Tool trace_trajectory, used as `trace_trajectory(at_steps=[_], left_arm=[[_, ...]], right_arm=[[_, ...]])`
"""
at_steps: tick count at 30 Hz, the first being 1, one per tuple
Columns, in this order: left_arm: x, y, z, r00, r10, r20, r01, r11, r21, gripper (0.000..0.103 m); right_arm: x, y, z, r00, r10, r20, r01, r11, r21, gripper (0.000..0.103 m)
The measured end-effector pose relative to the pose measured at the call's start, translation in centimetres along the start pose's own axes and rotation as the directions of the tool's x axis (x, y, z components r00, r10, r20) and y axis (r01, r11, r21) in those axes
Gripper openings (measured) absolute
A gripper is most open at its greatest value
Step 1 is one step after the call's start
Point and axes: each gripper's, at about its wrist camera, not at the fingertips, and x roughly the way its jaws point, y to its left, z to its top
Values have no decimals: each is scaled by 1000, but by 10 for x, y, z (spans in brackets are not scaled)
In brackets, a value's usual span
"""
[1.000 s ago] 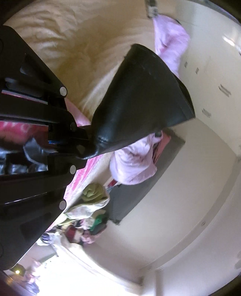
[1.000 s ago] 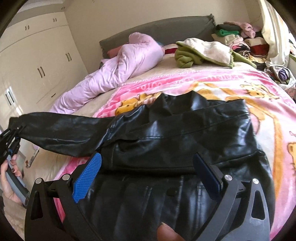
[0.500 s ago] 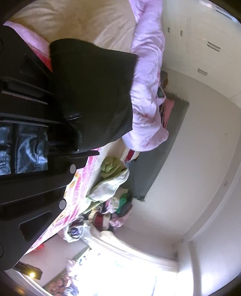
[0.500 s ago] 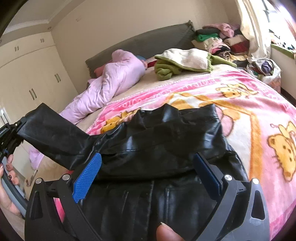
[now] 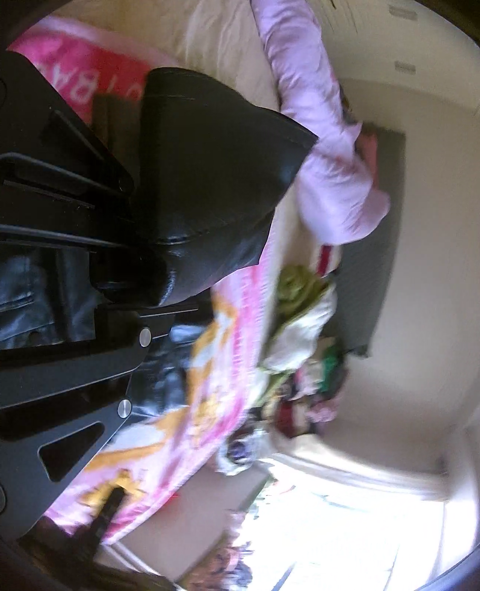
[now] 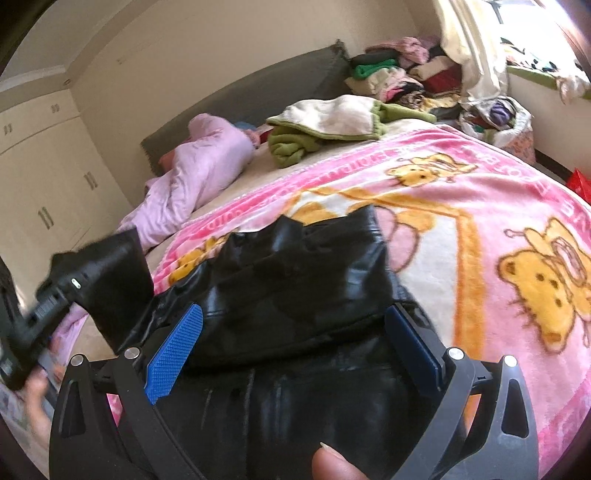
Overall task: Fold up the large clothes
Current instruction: 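Carry the held sleeve with the left tool across the jacket front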
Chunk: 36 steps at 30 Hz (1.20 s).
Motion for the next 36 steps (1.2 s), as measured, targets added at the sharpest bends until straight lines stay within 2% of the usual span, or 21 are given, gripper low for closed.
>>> trace_trajectory(at_steps=[6,8,9,11,13,18,20,21,22,24,28,29,32,33,35,36], left_arm=[[54,-28,-40,987,-10,-158,28,993,111,1],[67,-36,-50,978,-13,-208,44,989,144,4],[74,-40,-57,972,-11,-236,51,985,165,9],[83,-47,-69,962,-3,-272,61,977,204,15],[88,-56,-83,950,0,-311,77,969,236,25],[90,-60,-95,931,-25,-365,126,958,256,45],[85,-62,-97,931,-28,-364,138,951,277,67],[82,-63,-97,930,-41,-365,149,950,274,88],[77,-63,-96,927,-73,-367,177,949,259,93],[66,-64,-95,928,-108,-356,204,948,244,93],[50,-62,-91,942,-81,-326,170,953,253,93],[46,-61,-90,945,-75,-319,159,956,245,93],[30,-35,-78,958,-57,-280,107,980,168,94],[27,-24,-73,962,-37,-271,76,988,137,93],[22,-2,-64,967,10,-255,12,996,85,93],[18,13,-59,969,49,-244,-38,998,51,93]], right_arm=[[4,-32,5,999,-46,-5,46,996,72,99],[5,-40,6,998,-65,-6,65,994,88,99],[5,-41,6,997,-76,-3,76,993,90,99],[3,-42,7,991,-129,22,127,990,64,99],[3,-42,9,985,-167,42,166,985,41,99],[12,-50,9,983,-180,21,179,982,65,99],[16,-52,7,984,-177,6,176,982,73,99],[19,-54,7,986,-169,-5,169,982,84,98],[22,-55,7,988,-155,-19,156,983,96,99],[29,-57,8,992,-117,-42,121,986,117,99],[52,-50,10,992,22,-126,-1,987,161,99],[61,-46,11,986,71,-152,-45,985,167,98],[89,-32,10,963,146,-228,-107,979,175,96],[100,-27,8,954,161,-254,-118,977,178,93],[125,-21,3,933,176,-315,-117,973,197,75],[133,-21,1,928,169,-333,-103,973,206,72]])
